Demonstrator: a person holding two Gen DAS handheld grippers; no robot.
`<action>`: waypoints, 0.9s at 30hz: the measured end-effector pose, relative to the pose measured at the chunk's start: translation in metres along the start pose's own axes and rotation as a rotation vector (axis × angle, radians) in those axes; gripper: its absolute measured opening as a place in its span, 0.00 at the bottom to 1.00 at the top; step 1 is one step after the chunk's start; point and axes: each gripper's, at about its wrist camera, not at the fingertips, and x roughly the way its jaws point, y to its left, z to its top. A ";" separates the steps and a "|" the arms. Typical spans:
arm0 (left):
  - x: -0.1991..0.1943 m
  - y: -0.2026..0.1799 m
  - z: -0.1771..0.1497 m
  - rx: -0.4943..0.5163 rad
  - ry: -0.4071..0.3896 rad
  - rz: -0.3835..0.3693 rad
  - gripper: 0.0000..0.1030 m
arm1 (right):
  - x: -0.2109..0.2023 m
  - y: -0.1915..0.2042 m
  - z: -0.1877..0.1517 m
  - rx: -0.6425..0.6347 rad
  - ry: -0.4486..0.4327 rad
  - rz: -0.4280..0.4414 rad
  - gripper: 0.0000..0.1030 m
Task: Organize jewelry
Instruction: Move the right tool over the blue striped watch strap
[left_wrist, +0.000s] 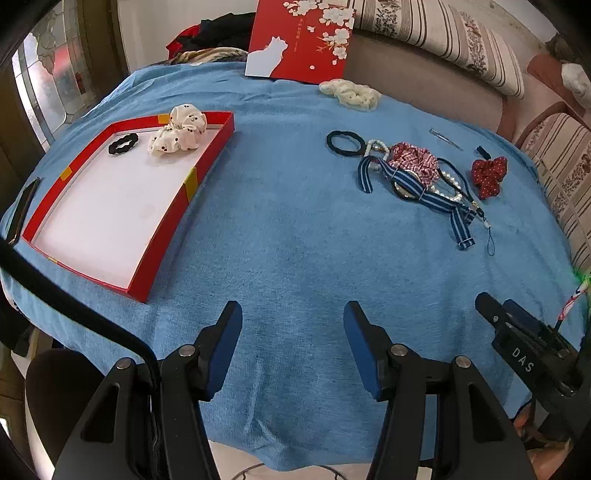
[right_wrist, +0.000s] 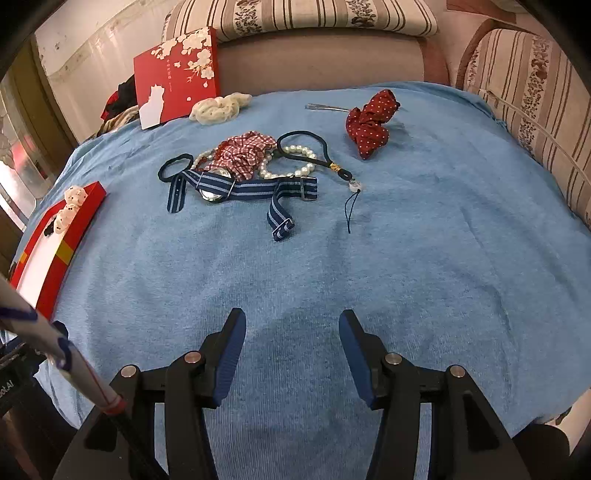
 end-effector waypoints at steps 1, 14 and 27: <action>0.002 0.000 0.000 0.001 0.003 0.000 0.54 | 0.000 0.000 0.000 -0.002 -0.001 0.000 0.55; 0.018 0.000 0.006 0.017 0.022 0.009 0.54 | 0.006 -0.003 0.016 -0.018 -0.014 0.027 0.55; 0.034 0.013 0.016 -0.013 0.032 0.016 0.54 | 0.033 0.027 0.086 -0.244 -0.040 0.094 0.61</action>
